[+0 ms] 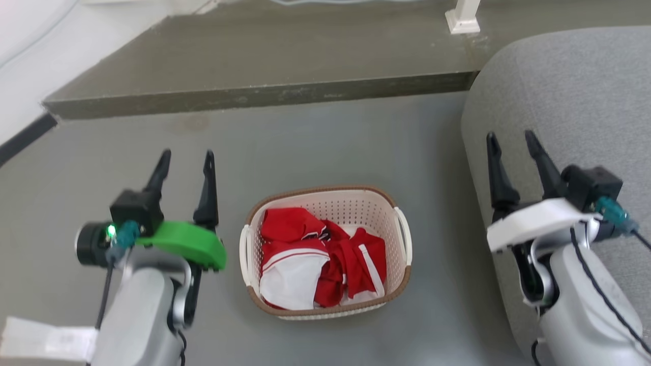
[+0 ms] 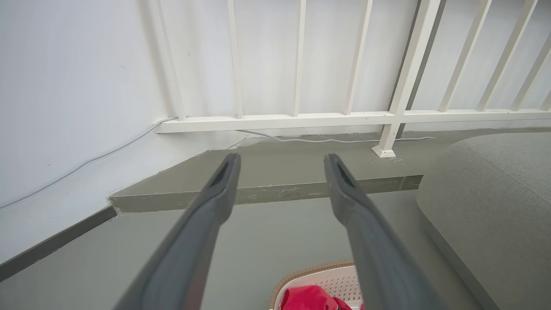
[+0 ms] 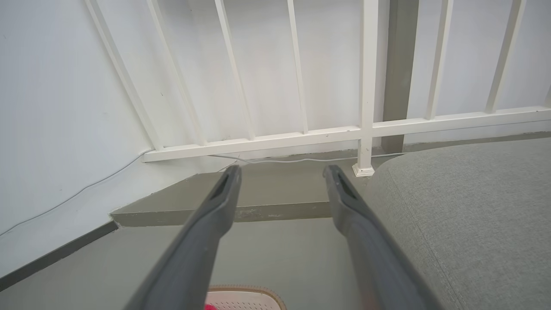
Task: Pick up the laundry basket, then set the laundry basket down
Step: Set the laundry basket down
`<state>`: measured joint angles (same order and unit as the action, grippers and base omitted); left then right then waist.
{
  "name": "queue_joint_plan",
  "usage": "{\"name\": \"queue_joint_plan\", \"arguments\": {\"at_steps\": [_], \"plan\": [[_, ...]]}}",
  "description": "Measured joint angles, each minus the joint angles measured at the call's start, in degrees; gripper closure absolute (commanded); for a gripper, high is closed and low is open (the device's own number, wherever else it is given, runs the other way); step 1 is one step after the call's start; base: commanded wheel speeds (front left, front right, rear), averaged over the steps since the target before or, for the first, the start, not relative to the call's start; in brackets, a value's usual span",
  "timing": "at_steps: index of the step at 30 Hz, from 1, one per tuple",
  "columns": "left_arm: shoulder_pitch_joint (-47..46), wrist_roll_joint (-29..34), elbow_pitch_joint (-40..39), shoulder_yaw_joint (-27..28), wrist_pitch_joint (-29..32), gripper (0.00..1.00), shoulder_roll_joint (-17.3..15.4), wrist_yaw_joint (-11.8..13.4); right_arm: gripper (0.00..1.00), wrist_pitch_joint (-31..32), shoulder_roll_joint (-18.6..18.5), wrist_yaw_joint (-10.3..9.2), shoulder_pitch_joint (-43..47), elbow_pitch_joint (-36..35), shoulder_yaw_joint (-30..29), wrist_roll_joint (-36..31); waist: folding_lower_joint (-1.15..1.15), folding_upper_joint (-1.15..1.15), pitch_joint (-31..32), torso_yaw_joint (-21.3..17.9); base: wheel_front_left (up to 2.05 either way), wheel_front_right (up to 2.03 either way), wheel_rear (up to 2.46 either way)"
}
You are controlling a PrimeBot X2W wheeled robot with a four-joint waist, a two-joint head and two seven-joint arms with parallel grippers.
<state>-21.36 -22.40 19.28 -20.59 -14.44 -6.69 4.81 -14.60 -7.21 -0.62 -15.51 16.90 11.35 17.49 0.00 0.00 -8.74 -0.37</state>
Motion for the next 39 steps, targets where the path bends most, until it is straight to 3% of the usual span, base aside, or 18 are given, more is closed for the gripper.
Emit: {"name": "queue_joint_plan", "arguments": {"at_steps": [21,39], "plan": [[15.64,1.81,-6.66,-0.07,0.01,0.00,0.08,0.78,0.00,0.00,1.24,-0.57,12.38,-2.75,-0.30,-0.93,0.00,0.00,5.20,-0.32,0.00,0.00,0.00],[20.45,3.12,-11.50,1.00,0.01,0.00,-0.03,1.33,0.00,0.00,1.37,-0.56,15.20,-3.61,0.02,-1.88,0.00,0.00,5.70,-0.32,0.00,0.00,0.00]]}}
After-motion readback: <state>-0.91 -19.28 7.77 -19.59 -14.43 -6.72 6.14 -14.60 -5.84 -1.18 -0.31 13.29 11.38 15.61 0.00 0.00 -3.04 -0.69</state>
